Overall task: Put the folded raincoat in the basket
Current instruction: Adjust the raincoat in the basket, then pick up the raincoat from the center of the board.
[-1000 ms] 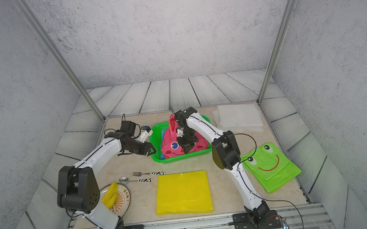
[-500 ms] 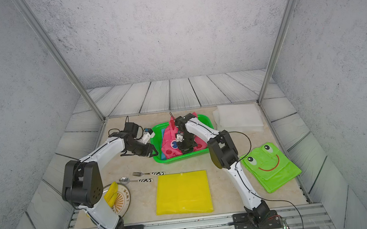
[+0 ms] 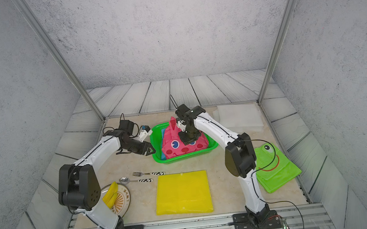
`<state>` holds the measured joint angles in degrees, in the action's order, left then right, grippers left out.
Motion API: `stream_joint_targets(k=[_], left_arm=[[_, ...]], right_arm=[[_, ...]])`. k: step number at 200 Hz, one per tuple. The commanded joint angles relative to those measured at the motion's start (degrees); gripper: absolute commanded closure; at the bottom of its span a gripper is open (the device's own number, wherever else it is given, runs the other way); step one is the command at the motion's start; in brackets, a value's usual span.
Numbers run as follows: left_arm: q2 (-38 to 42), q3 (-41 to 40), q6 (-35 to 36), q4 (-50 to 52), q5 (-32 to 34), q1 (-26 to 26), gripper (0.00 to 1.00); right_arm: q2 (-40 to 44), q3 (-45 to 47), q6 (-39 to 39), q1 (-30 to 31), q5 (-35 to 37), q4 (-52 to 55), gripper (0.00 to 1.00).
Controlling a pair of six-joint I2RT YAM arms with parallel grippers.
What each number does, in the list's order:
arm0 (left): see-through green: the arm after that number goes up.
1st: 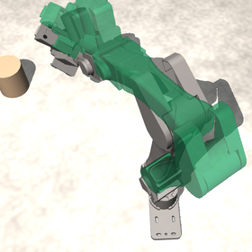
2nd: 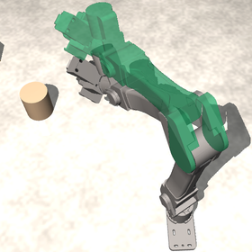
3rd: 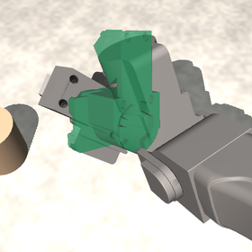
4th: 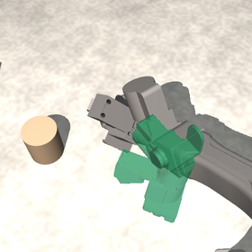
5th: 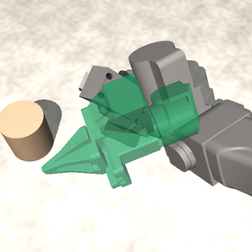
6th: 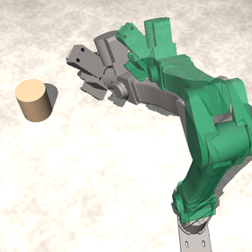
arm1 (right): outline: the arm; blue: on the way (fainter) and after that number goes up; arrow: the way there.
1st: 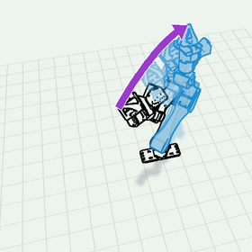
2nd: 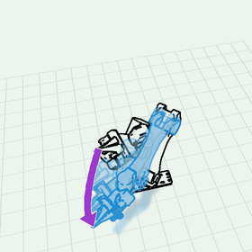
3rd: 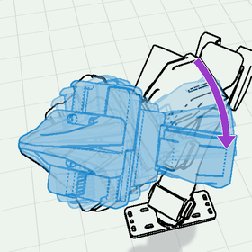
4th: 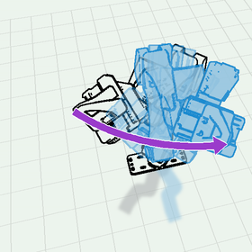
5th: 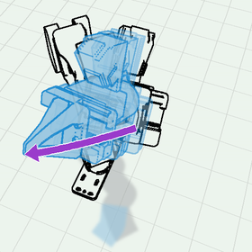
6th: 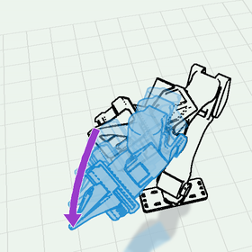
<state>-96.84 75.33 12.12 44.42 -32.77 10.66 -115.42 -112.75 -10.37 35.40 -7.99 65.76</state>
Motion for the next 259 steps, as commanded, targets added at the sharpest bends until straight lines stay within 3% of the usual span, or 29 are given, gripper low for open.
stream_joint_targets(k=[1, 28, 69, 114, 140, 192, 221, 259], left_arm=[[4.75, 1.58, 4.91, 5.95, -3.01, -1.04, 0.51], [9.61, -1.14, 9.00, 9.54, -4.44, -1.25, 0.48], [18.36, -8.57, 17.36, 11.74, -5.38, -1.19, 0.41], [26.98, -22.10, 25.46, 2.50, -7.57, -0.77, 0.28], [27.58, -26.07, 29.87, -0.50, -10.40, 0.01, 0.25], [26.98, -31.86, 41.17, -4.75, -4.55, 6.71, 0.25], [26.53, -33.95, 44.69, -7.12, -1.09, 8.56, 0.26], [25.03, -34.50, 46.31, -7.89, -2.29, 9.53, 0.26]], right_arm=[[8.61, 6.41, -2.35, 0.02, 2.98, -1.25, 0.64], [22.08, 20.20, -6.62, 0.15, 1.23, -7.13, 0.51], [38.95, 42.88, -16.29, 0.11, -3.62, -16.03, 0.40], [39.12, 60.33, -29.21, 0.57, -8.14, -24.95, 0.36], [38.22, 69.60, -39.44, 0.87, -10.28, -37.28, 0.37], [33.01, 68.51, -42.78, 1.87, -6.89, -36.68, 0.38], [28.72, 65.73, -41.21, 2.21, -6.42, -34.23, 0.43], [24.79, 65.55, -39.68, 2.23, -6.77, -34.03, 0.51]])
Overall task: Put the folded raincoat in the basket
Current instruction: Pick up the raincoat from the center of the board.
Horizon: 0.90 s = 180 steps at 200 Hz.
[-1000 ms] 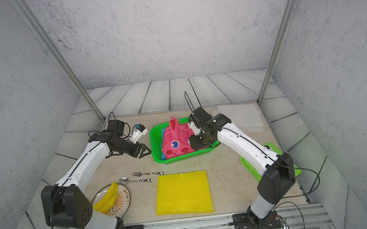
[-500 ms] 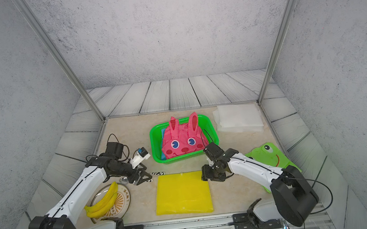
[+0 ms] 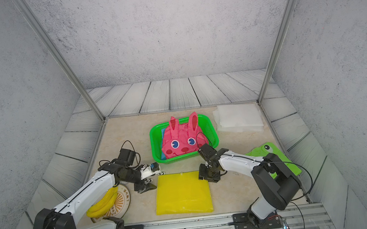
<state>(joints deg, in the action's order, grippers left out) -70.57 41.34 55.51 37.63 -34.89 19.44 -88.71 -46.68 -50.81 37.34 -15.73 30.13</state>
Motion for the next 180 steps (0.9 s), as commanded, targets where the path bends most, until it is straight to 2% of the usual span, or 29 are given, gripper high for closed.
stream_joint_targets(k=[1, 23, 42, 61, 80, 92, 126, 163, 180], left_arm=[[-1.33, -0.49, 2.84, -1.17, -0.17, 0.80, 0.26], [-2.94, 0.93, 1.49, -1.43, -0.21, 2.40, 0.26], [-3.74, 2.42, -0.05, -1.37, -2.38, 3.23, 0.26], [-4.57, 3.66, -1.04, -1.28, -5.13, 3.88, 0.26], [-5.79, 5.02, -1.80, -1.24, -6.60, 5.08, 0.26], [-6.62, 6.03, -2.06, -1.15, -7.32, 5.98, 0.26], [-8.97, 9.97, -4.57, -1.77, -11.67, 7.10, 0.25], [-12.51, 14.06, -8.33, -5.19, -16.73, 7.19, 0.24], [-14.31, 16.02, -9.36, -5.56, -19.20, 7.19, 0.23]], right_arm=[[-2.00, -0.52, 0.82, 0.28, 0.96, 1.56, 0.51], [-4.22, -0.57, 2.29, 0.30, 0.80, 1.98, 0.58], [-7.68, -0.38, 3.53, 0.19, -1.16, 1.53, 0.68], [-10.55, 0.71, 5.43, 0.27, -3.96, -0.77, 0.89], [-8.73, 1.24, 8.47, 0.28, -5.06, -1.78, 0.95], [-5.69, 0.55, 10.81, 0.27, -3.40, -0.17, 1.00], [4.00, -2.59, 19.36, 0.27, 2.62, 5.01, 1.00], [16.31, -0.43, 33.72, 0.27, 4.76, -0.71, 1.00], [19.25, -0.05, 38.56, 0.27, 6.54, -1.72, 1.00]])
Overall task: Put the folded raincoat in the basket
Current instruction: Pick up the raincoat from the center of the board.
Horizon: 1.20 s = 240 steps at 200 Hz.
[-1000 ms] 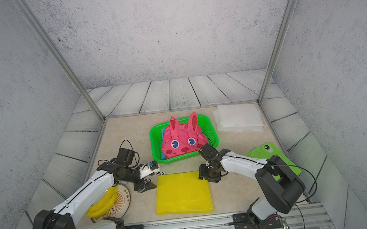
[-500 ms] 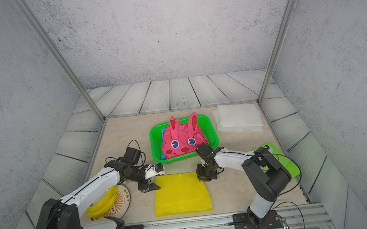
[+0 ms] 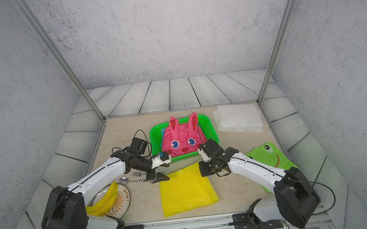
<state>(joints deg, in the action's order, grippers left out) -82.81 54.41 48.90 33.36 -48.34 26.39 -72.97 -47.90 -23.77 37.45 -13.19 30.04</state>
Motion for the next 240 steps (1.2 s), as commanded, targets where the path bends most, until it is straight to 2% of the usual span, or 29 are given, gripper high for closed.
stream_joint_targets(k=[1, 26, 57, 76, 85, 101, 130, 170, 186, 202, 227, 232, 240], left_arm=[[-2.17, 3.05, -2.76, -1.29, -5.91, 0.24, 0.23], [-3.98, 4.70, -2.57, -1.61, -8.15, 0.24, 0.22], [-4.53, 5.21, -1.71, -2.85, -8.47, 0.24, 0.18], [-5.21, 5.44, 1.59, -1.44, -10.71, 0.40, 0.03], [-5.58, 5.44, 3.06, -1.37, -11.22, 0.71, 0.01], [-6.18, 5.59, 4.01, -2.21, -11.52, 1.61, 0.00], [-5.87, 7.13, 3.66, -3.50, -13.07, 3.16, 0.00], [-6.73, 8.87, 7.30, 1.07, -11.78, 8.00, 0.00], [-6.64, 8.86, 7.61, 2.24, -12.21, 9.73, 0.00], [-6.08, 8.94, 7.52, 3.17, -12.54, 10.64, 0.07], [-4.92, 8.96, 5.92, 3.59, -11.07, 10.70, 0.43], [-4.76, 8.94, 5.70, 3.87, -10.48, 10.70, 0.47], [-4.52, 8.76, 5.80, 4.39, -9.81, 10.70, 0.47]], right_arm=[[3.57, 1.11, 11.80, 0.17, 3.89, -1.60, 1.00], [4.84, 0.49, 17.65, 0.20, 4.18, -0.86, 1.00], [8.20, 1.41, 23.57, 0.21, 1.20, -1.91, 1.00], [11.68, 2.60, 26.39, 0.12, -0.93, -3.17, 1.00], [13.88, 3.31, 28.25, 0.17, -1.98, -3.59, 1.00], [17.95, 4.93, 33.74, 0.31, -6.88, -3.75, 1.00], [24.96, 6.86, 43.80, 0.23, -11.24, -2.12, 1.00], [31.44, 5.91, 54.08, 0.23, -13.07, 1.74, 1.00], [32.70, 5.72, 54.12, 0.26, -11.04, 1.25, 1.00], [32.81, 5.19, 54.16, 0.25, -10.50, 1.86, 1.00], [32.57, 4.57, 51.35, 0.25, -7.48, 1.96, 1.00], [32.54, 4.45, 50.36, 0.25, -6.78, 1.87, 1.00], [32.64, 4.07, 49.23, 0.25, -5.86, 1.95, 1.00]])
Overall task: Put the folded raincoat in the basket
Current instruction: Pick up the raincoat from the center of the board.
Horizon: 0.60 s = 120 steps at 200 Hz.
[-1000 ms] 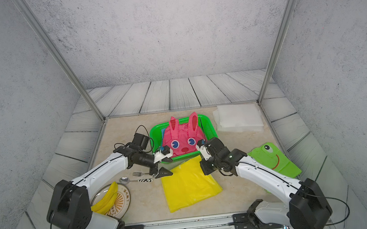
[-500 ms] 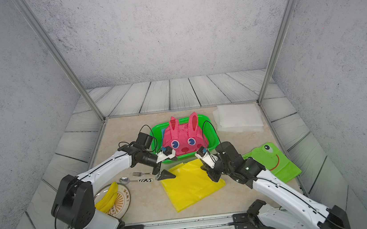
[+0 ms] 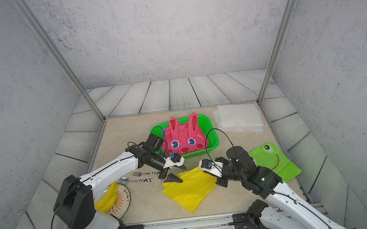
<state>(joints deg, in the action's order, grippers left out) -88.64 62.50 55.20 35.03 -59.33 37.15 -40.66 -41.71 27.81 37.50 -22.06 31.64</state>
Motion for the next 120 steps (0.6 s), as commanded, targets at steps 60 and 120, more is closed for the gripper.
stream_joint_targets(k=[60, 120], left_arm=[[2.50, -3.56, -2.74, -0.48, 2.51, -0.06, 0.22], [1.37, -5.18, -5.29, -4.52, 10.00, -1.41, 0.52]], right_arm=[[-1.16, -6.03, -10.15, 0.21, 6.68, 0.19, 1.00], [-2.11, -8.01, -19.09, 0.11, 8.68, -2.79, 1.00]])
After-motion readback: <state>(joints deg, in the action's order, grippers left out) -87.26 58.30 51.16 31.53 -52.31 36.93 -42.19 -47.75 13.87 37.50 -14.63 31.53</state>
